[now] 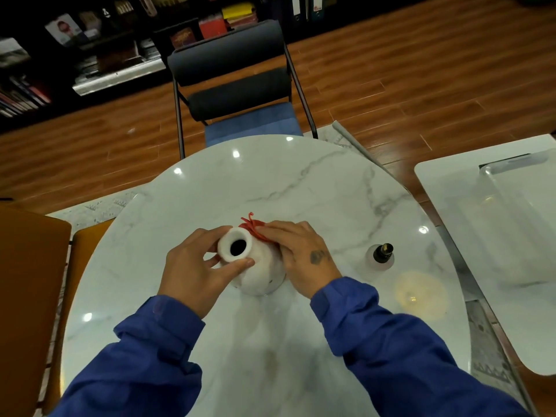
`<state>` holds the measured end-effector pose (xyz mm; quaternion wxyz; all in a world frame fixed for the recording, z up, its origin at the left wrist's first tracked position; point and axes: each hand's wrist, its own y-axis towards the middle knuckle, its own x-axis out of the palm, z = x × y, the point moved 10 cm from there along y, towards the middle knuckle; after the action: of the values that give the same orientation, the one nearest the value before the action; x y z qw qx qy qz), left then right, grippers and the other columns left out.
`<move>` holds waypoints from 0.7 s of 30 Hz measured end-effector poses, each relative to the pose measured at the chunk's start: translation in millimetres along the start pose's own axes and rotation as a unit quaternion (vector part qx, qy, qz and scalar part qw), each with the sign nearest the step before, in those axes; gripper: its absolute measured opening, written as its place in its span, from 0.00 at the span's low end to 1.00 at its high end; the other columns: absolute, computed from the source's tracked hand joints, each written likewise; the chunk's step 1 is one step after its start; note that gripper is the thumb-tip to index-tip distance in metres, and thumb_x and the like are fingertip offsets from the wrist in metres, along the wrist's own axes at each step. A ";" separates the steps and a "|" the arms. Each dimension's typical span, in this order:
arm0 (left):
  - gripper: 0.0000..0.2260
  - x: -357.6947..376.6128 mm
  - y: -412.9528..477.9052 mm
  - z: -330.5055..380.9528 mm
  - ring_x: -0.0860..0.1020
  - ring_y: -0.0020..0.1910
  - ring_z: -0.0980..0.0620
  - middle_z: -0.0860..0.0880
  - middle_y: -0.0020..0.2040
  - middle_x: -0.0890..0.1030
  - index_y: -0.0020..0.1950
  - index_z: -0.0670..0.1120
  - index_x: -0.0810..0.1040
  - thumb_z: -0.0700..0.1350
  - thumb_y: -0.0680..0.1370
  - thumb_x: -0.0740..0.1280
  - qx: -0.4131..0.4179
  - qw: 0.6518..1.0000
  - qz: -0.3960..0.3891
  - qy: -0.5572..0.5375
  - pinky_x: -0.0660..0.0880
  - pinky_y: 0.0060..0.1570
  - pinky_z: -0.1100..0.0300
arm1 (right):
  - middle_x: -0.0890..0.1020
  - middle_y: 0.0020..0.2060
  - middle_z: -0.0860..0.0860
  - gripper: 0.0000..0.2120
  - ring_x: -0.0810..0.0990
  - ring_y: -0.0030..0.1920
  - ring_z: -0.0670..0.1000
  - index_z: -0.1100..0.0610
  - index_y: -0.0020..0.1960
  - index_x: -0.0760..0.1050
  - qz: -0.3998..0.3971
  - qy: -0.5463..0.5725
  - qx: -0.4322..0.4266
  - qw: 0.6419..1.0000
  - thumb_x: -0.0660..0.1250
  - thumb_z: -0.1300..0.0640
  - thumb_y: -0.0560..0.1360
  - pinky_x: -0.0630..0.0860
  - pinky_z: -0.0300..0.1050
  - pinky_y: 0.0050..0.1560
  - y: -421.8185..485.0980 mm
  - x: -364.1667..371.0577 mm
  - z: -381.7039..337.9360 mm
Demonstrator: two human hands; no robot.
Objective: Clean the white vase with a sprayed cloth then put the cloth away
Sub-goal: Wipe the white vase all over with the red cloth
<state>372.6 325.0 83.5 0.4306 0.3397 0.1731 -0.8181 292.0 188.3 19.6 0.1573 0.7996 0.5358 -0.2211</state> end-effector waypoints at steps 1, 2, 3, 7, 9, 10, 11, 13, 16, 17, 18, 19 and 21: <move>0.23 0.2 0.4 -0.4 0.79 0.49 0.59 0.57 0.48 0.80 0.57 0.53 0.80 0.51 0.63 0.78 0.000 1.000 -0.001 0.002 0.77 0.44 0.73 | 0.77 0.63 0.41 0.24 0.70 0.58 0.50 0.43 0.67 0.74 -0.023 -0.010 0.004 1.000 0.48 0.48 0.77 0.69 0.42 0.63 8.8 3.2 -4.4; 0.23 0.2 0.5 -0.3 0.79 0.49 0.59 0.57 0.48 0.80 0.56 0.54 0.79 0.51 0.63 0.78 -0.001 1.000 -0.002 0.005 0.77 0.43 0.73 | 0.77 0.62 0.41 0.28 0.70 0.57 0.50 0.42 0.68 0.73 -0.042 -0.024 -0.009 0.999 0.44 0.44 0.75 0.69 0.43 0.63 15.0 5.5 -12.4; 0.23 0.3 0.2 0.0 0.79 0.49 0.59 0.57 0.48 0.80 0.56 0.54 0.79 0.51 0.63 0.78 -0.002 1.000 -0.003 0.007 0.77 0.43 0.73 | 0.77 0.62 0.41 0.31 0.69 0.57 0.49 0.42 0.68 0.72 -0.051 -0.035 -0.027 0.998 0.42 0.42 0.72 0.69 0.42 0.62 17.4 6.8 -20.4; 0.22 -0.5 -0.4 1.8 0.79 0.48 0.58 0.57 0.47 0.80 0.56 0.54 0.79 0.50 0.63 0.78 -0.001 1.000 -0.002 0.000 0.77 0.45 0.69 | 0.74 0.66 0.38 0.20 0.69 0.59 0.49 0.43 0.67 0.73 0.006 -0.014 -0.063 0.998 0.53 0.52 0.78 0.68 0.37 0.63 -7.4 1.3 -16.9; 0.22 -0.3 -0.3 0.1 0.79 0.49 0.58 0.57 0.47 0.79 0.56 0.52 0.80 0.49 0.63 0.79 -0.004 1.000 0.000 -0.005 0.78 0.46 0.68 | 0.75 0.66 0.40 0.21 0.71 0.60 0.48 0.45 0.66 0.75 0.055 0.010 -0.064 0.996 0.58 0.62 0.78 0.70 0.39 0.65 -22.7 -5.3 -1.7; 0.23 0.0 -0.2 -1.2 0.79 0.49 0.58 0.57 0.47 0.80 0.56 0.52 0.80 0.49 0.63 0.79 -0.007 1.000 0.000 -0.008 0.78 0.46 0.68 | 0.75 0.65 0.40 0.20 0.72 0.60 0.48 0.46 0.65 0.76 0.065 0.020 -0.059 0.996 0.58 0.61 0.78 0.69 0.37 0.65 -24.1 -7.7 4.2; 0.23 0.0 -0.2 -1.8 0.79 0.49 0.57 0.57 0.47 0.80 0.56 0.52 0.80 0.49 0.63 0.79 -0.008 1.000 0.001 -0.010 0.78 0.46 0.67 | 0.76 0.64 0.39 0.19 0.72 0.60 0.48 0.45 0.65 0.76 0.062 0.030 -0.045 0.997 0.56 0.58 0.79 0.69 0.36 0.64 -20.4 -8.2 8.0; 0.23 -0.3 0.3 -1.5 0.79 0.49 0.57 0.57 0.48 0.80 0.56 0.53 0.80 0.50 0.63 0.79 -0.007 1.000 0.001 -0.005 0.78 0.45 0.68 | 0.77 0.62 0.38 0.19 0.72 0.59 0.47 0.42 0.65 0.75 0.027 0.049 -0.005 0.998 0.54 0.56 0.80 0.68 0.35 0.64 -3.6 -4.3 7.5; 0.23 0.1 -0.1 0.8 0.79 0.49 0.58 0.57 0.48 0.80 0.56 0.54 0.79 0.51 0.63 0.79 -0.003 1.000 -0.002 0.007 0.76 0.44 0.70 | 0.78 0.61 0.38 0.19 0.70 0.59 0.46 0.41 0.65 0.75 -0.006 0.050 -0.002 0.999 0.52 0.51 0.79 0.67 0.38 0.64 8.4 2.8 -9.2; 0.23 0.0 -0.2 1.2 0.79 0.49 0.59 0.57 0.48 0.80 0.56 0.54 0.79 0.50 0.63 0.79 -0.004 1.000 -0.002 0.005 0.77 0.44 0.69 | 0.77 0.62 0.37 0.21 0.69 0.59 0.44 0.41 0.66 0.74 -0.001 0.050 -0.015 0.999 0.51 0.48 0.78 0.66 0.35 0.65 4.6 3.1 -14.7; 0.23 -0.4 -0.4 1.2 0.79 0.49 0.59 0.57 0.48 0.80 0.56 0.54 0.79 0.50 0.63 0.79 -0.005 1.000 -0.002 0.002 0.77 0.45 0.69 | 0.75 0.63 0.35 0.21 0.68 0.60 0.43 0.41 0.66 0.74 0.013 0.046 -0.034 0.998 0.51 0.48 0.77 0.64 0.31 0.65 -2.6 2.0 -18.1; 0.23 -0.1 -0.6 1.7 0.79 0.49 0.59 0.57 0.48 0.80 0.56 0.53 0.79 0.50 0.63 0.78 -0.005 1.000 -0.002 0.000 0.77 0.45 0.68 | 0.74 0.63 0.34 0.20 0.68 0.61 0.43 0.42 0.66 0.74 0.033 0.039 -0.051 0.997 0.52 0.50 0.77 0.62 0.28 0.64 -12.0 -0.4 -17.7; 0.23 0.0 -0.2 1.0 0.79 0.49 0.59 0.57 0.48 0.80 0.57 0.53 0.79 0.50 0.63 0.78 -0.005 1.000 0.001 -0.004 0.77 0.46 0.68 | 0.74 0.63 0.37 0.18 0.70 0.62 0.45 0.46 0.65 0.76 0.073 0.033 -0.067 0.995 0.57 0.58 0.78 0.61 0.27 0.65 -26.8 -5.9 -8.0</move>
<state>372.0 324.5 84.2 0.4339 0.3341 0.1751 -0.8182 266.7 197.7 29.0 0.2083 0.8309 0.4948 -0.1461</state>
